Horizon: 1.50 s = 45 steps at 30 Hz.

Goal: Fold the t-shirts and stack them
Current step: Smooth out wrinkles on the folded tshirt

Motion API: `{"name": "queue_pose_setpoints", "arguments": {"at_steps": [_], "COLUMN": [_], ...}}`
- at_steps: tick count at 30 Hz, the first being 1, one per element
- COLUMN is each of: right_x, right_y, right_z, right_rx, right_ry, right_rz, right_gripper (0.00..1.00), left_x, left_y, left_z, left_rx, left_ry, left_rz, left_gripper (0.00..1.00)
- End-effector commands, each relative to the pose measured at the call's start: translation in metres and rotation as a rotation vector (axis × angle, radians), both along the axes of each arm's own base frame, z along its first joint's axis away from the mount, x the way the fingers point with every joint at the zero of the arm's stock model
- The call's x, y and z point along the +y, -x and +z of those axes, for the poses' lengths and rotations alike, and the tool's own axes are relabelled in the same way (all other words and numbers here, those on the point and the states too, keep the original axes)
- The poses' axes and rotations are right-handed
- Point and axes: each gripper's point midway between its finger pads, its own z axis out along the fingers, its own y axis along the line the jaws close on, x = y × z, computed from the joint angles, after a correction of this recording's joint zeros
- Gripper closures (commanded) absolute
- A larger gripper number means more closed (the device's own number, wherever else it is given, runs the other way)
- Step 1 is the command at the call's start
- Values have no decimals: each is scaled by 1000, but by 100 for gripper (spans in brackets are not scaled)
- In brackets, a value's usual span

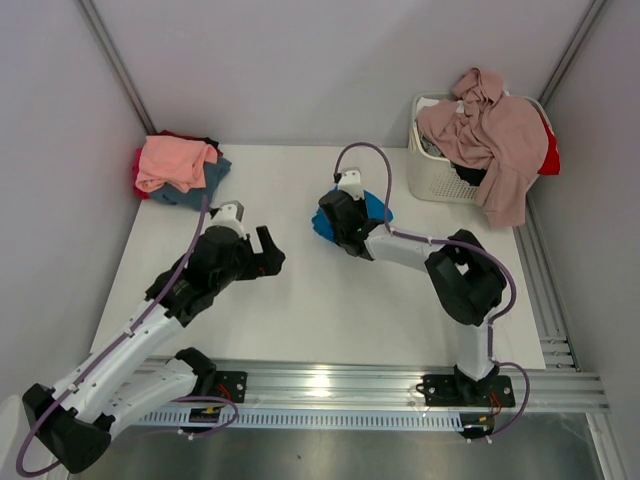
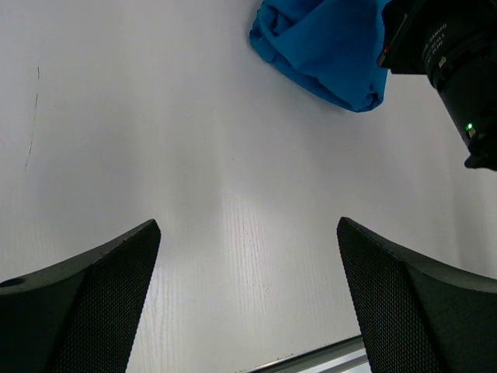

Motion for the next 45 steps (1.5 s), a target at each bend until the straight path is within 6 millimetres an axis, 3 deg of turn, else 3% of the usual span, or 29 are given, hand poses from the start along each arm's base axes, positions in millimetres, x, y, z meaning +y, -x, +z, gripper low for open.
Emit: {"name": "queue_pose_setpoints", "arguments": {"at_steps": [1,4,7,10,15,17,21,22,23,24,26,28,30,31,32,34,35,37,38,39,41,42,45], "right_x": [-15,-19,-13,-14,-23,-25,-37,-40,-40,-44,-45,-49,-49,-49,-49,-47,-49,-45,-49,-47,-49,-53,-59], "right_y": [-23,-26,-30,-33,-32,-30,-16,-14,-12,-8,-2,8,16,23,27,36,43,52,60,65,73,79,93], "right_z": [9,-5,-21,-27,-18,-8,25,29,32,36,37,35,31,30,29,26,27,27,31,34,52,49,62], "right_rx": [-55,-11,29,42,30,10,-48,-51,-50,-47,-39,-14,8,24,34,56,63,82,83,85,55,59,35], "right_ry": [-7,13,16,23,16,-11,-43,-50,-59,-61,-68,-83,-108,-126,-137,-170,-182,-216,-226,-244,-292,-294,-336], "right_rz": [-122,-133,-109,-108,-134,-138,-143,-147,-144,-143,-134,-127,-115,-93,-84,-56,-44,-14,-6,7,21,25,48], "right_gripper": [100,100,88,86,85,71,43,30,26,20,17,9,7,6,5,3,3,1,1,1,1,1,1], "left_x": [-6,-9,-13,-19,-35,-43,-80,-88,-97,-107,-126,-142,-148,-153,-156,-157,-154,-154,-153,-154,-146,-143,-131], "left_y": [-4,-4,-5,-7,-17,-24,-54,-65,-76,-80,-105,-128,-138,-148,-157,-168,-173,-186,-187,-196,-200,-213,-223], "left_z": [2,0,-1,-3,-5,-8,-29,-24,-19,-45,-30,-39,-51,-48,-59,-64,-79,-75,-89,-81,-91,-89,-96], "left_rx": [-7,1,10,27,38,47,149,148,150,239,231,302,370,371,402,428,467,462,502,486,503,473,454], "left_ry": [41,49,53,58,94,109,125,132,142,130,162,186,219,243,260,265,271,313,320,321,283,249,146], "left_rz": [-1,-14,-27,-38,-68,-73,-123,-130,-141,-172,-214,-246,-265,-282,-302,-303,-305,-333,-339,-340,-335,-311,-285], "left_gripper": [1,1,1,1,1,1,1,1,1,1,1,1,1,1,1,1,1,1,1,1,1,1,1]}}
